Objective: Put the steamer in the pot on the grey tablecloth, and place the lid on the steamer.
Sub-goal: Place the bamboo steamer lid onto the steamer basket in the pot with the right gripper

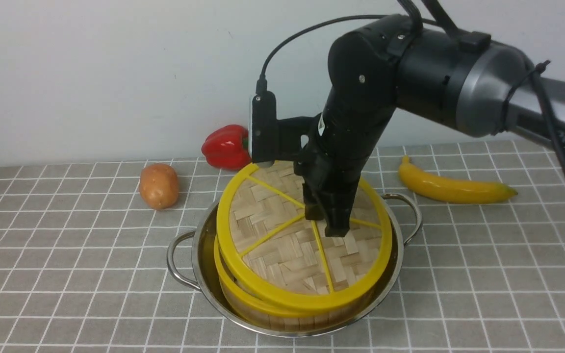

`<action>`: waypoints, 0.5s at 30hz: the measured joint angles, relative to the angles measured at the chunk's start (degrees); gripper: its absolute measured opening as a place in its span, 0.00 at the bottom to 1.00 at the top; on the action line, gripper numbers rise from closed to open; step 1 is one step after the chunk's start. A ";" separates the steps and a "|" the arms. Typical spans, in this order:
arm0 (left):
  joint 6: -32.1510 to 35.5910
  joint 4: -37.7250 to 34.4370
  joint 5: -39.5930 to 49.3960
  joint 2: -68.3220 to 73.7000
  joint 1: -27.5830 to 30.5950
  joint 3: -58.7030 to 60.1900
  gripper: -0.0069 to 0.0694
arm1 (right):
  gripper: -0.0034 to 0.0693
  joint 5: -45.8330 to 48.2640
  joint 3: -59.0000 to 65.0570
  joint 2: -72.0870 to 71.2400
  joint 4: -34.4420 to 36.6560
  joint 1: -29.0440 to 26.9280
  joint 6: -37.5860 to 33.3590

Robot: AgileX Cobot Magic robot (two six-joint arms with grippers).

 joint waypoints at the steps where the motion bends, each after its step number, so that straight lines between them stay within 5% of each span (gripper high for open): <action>1: 0.00 0.00 0.00 0.00 0.00 0.00 0.41 | 0.25 -0.15 0.01 0.00 0.40 0.00 -0.57; 15: 0.00 0.00 0.00 0.00 0.00 0.00 0.41 | 0.25 -2.45 -0.06 0.93 2.34 0.00 -6.66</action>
